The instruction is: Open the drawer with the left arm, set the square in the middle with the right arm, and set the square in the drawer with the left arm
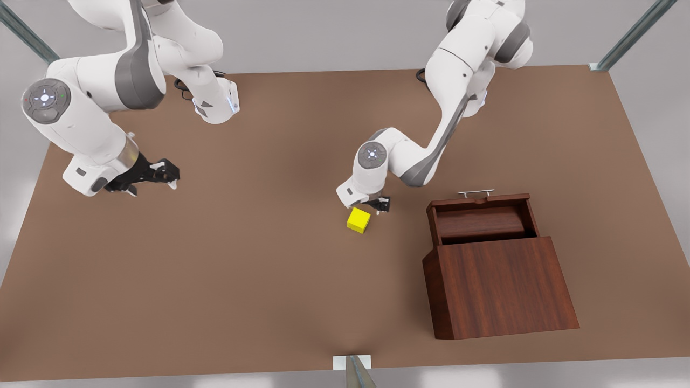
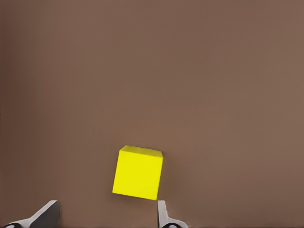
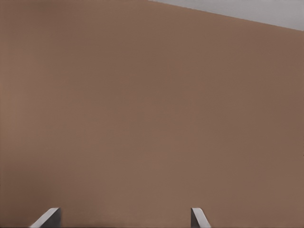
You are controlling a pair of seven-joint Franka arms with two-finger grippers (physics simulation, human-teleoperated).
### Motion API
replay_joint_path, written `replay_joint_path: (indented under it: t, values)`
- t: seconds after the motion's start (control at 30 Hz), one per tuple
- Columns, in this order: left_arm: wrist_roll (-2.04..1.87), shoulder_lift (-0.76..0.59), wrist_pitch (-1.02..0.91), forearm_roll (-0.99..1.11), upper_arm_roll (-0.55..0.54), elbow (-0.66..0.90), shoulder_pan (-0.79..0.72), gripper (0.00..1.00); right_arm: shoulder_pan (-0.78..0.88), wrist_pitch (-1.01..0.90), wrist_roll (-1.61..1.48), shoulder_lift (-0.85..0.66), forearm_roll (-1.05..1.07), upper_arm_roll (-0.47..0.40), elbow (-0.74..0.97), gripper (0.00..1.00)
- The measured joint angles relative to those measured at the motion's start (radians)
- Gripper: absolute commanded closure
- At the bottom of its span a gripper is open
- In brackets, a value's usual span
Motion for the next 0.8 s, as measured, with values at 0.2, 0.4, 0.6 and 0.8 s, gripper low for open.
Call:
replay_joint_path:
  t: [0.2,0.4,0.6,0.8]
  values:
    - [-0.004,0.076,0.05,0.057,0.003,-0.005,-0.039,0.0,-0.101,0.009,0.014,0.129,0.003,-0.004,0.094,0.0]
    - [-0.004,0.12,0.066,0.069,0.007,-0.005,-0.038,0.0,-0.116,0.008,0.01,0.18,0.004,-0.002,0.141,0.0]
    - [-0.005,0.169,0.107,0.073,0.012,0.004,-0.038,0.0,-0.112,0.008,0.012,0.201,0.001,-0.004,0.138,0.0]
    - [-0.004,0.209,0.138,0.075,0.012,0.009,-0.038,0.0,-0.12,0.006,0.011,0.192,-0.01,-0.005,0.143,0.0]
